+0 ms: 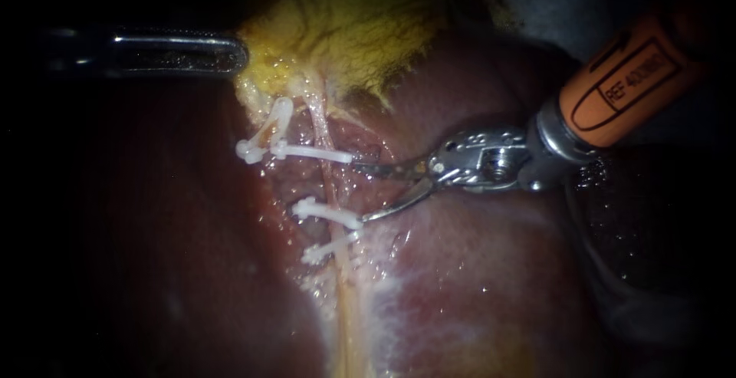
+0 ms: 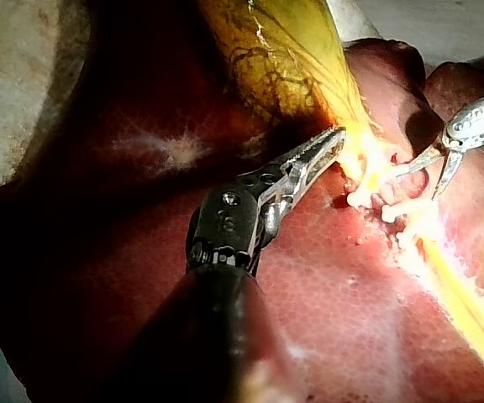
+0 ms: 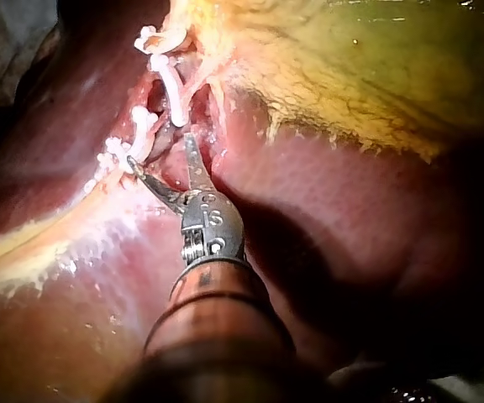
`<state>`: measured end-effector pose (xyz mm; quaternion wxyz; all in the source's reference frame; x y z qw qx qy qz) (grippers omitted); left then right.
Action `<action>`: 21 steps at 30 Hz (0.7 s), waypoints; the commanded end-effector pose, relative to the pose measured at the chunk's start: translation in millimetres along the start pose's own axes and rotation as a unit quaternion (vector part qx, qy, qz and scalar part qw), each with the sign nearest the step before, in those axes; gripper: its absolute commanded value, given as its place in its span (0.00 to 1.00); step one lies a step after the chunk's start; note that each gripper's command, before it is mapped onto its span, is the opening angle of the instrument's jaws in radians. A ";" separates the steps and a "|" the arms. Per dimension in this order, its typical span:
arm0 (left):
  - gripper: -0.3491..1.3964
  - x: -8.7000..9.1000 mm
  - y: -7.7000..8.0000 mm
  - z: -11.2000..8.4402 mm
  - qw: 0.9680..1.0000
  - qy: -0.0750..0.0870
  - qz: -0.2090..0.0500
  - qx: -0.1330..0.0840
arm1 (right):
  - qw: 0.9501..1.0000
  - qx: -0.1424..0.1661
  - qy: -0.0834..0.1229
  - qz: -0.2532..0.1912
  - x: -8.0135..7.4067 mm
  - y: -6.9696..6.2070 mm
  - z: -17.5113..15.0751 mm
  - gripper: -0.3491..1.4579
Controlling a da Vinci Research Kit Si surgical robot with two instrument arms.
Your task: Go to the cutting position right tube
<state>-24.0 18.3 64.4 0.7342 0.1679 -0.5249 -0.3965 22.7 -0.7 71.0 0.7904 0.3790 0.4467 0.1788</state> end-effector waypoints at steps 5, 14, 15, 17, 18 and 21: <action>0.00 0.0 0.0 0.0 1.000 0.000 0.000 0.000 | 0.998 0.044 0.022 0.037 -0.6 1.0 1.9 0.85; 0.00 0.0 0.0 0.0 1.000 0.000 0.000 0.000 | 0.986 0.113 0.105 0.060 0.7 2.2 4.2 0.85; 0.00 0.0 0.0 0.0 1.000 0.000 0.000 0.000 | 0.985 0.118 0.112 0.059 0.9 2.2 4.4 0.85; 0.00 0.0 0.0 0.0 1.000 0.000 0.000 0.000 | 0.983 0.127 0.121 0.060 1.1 2.3 4.9 0.85; 0.00 0.0 0.0 0.0 1.000 0.000 0.000 0.000 | 0.981 0.132 0.126 0.059 1.2 2.3 5.2 0.85; 0.00 0.0 0.0 0.0 1.000 0.000 0.000 0.000 | 0.978 0.146 0.138 0.055 1.4 2.3 5.9 0.85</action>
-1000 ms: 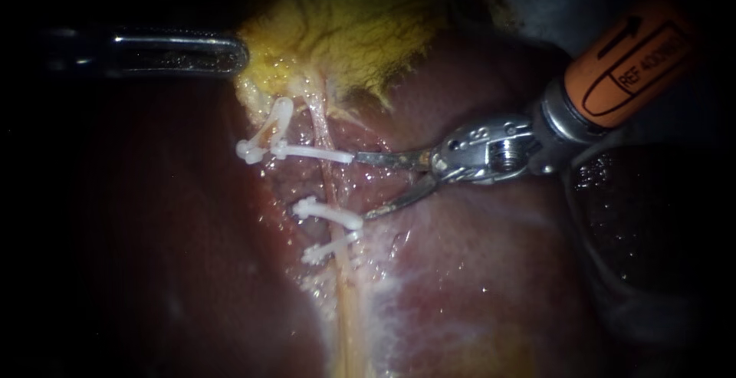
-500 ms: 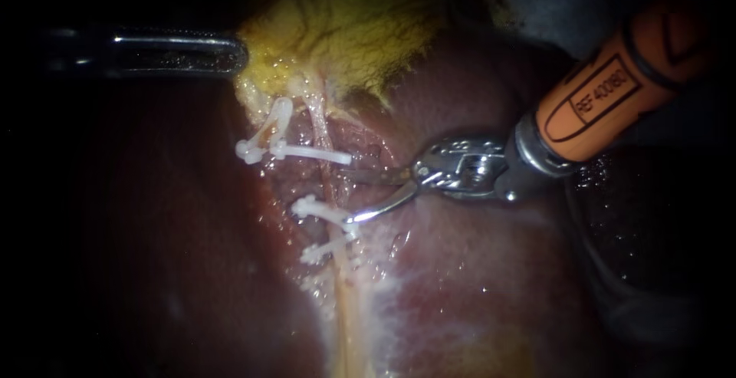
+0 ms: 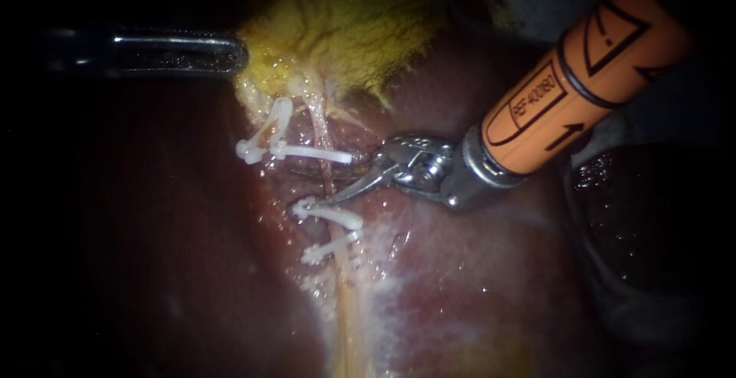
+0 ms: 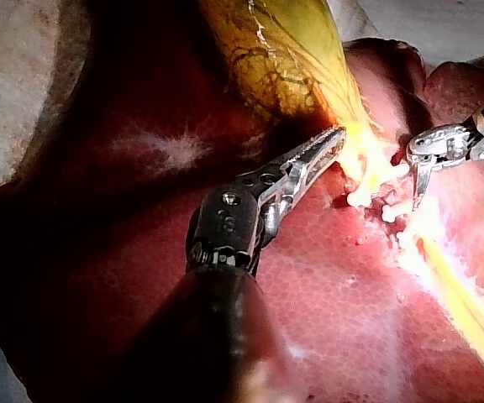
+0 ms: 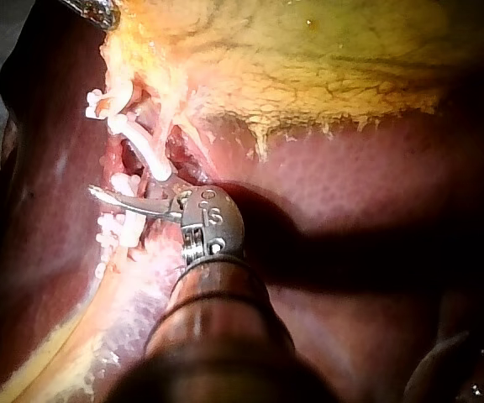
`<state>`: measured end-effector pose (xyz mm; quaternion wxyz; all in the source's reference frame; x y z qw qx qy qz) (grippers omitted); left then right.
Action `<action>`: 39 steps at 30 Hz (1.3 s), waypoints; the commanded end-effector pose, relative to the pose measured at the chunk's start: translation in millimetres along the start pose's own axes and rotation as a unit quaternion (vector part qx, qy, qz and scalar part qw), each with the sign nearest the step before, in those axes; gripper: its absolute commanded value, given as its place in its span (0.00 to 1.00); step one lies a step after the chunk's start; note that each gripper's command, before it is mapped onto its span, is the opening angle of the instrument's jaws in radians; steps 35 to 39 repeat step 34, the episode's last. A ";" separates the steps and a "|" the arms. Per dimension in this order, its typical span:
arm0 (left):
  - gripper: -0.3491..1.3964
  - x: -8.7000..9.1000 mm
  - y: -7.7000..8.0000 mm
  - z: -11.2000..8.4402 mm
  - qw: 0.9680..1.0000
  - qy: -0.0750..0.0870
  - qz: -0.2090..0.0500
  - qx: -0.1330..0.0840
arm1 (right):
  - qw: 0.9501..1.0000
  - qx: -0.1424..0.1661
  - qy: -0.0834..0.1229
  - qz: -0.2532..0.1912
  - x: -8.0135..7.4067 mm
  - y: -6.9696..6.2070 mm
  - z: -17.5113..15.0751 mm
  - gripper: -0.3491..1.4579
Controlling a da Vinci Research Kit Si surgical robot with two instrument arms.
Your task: Go to the cutting position right tube
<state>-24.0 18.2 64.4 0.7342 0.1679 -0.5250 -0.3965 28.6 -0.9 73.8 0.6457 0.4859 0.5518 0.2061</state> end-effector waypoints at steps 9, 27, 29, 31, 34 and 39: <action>0.00 0.0 0.0 0.1 1.000 0.000 0.000 -0.002 | 0.999 0.047 0.020 -0.008 -0.2 -0.3 2.2 0.85; 0.00 0.0 0.1 0.0 1.000 0.000 0.000 -0.001 | 0.997 0.072 0.042 -0.006 3.3 -3.8 2.8 0.84; 0.00 0.0 0.1 0.0 1.000 0.000 0.000 -0.001 | 0.997 0.072 0.042 -0.006 3.3 -3.8 2.8 0.84; 0.00 0.0 0.1 0.0 1.000 0.000 0.000 -0.001 | 0.997 0.071 0.042 -0.005 3.3 -3.8 2.8 0.84; 0.00 0.0 0.1 0.0 1.000 0.000 0.000 -0.001 | 0.997 0.069 0.043 -0.006 3.2 -3.8 2.8 0.84; 0.00 0.0 0.1 0.0 1.000 0.000 0.000 -0.001 | 0.997 0.069 0.043 -0.006 3.2 -3.8 2.8 0.84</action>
